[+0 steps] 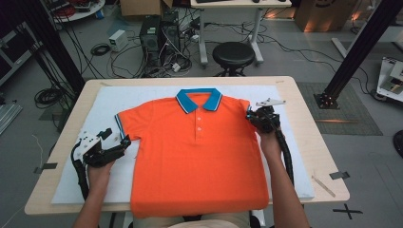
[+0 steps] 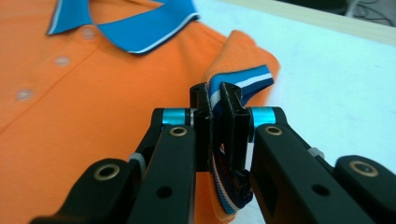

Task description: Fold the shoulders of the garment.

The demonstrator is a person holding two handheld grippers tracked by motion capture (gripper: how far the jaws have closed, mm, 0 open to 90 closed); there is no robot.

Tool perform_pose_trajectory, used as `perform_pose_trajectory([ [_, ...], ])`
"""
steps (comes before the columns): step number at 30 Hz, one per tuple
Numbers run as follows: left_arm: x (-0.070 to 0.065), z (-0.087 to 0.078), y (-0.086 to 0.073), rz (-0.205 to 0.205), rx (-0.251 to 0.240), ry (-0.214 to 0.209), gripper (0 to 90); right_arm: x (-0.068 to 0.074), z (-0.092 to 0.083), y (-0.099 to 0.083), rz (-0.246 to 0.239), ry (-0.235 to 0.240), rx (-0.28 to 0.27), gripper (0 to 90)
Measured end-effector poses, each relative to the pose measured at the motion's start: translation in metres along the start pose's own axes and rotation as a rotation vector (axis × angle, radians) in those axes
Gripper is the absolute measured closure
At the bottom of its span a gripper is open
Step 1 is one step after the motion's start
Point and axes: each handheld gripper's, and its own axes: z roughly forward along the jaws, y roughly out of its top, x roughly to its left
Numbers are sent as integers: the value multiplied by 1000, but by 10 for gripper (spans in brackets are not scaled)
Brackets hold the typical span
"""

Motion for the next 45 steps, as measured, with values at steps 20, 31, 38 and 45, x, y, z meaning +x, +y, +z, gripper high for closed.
perform_pose_trajectory([
  [20, 0, 0, 0, -2, 6, 0, 187, 10, 24, -6, 120, 44, 17, 478],
  [31, 0, 0, 0, 1, 4, -1, 187, 41, 55, -12, -36, 26, 127, 835],
  [38, 0, 1, 0, -1, 5, -1, 187, 36, 45, -6, 62, 147, 13, 853],
  [45, 0, 1, 0, 3, 6, -2, 187, 30, 40, -6, 115, 107, -18, 590],
])
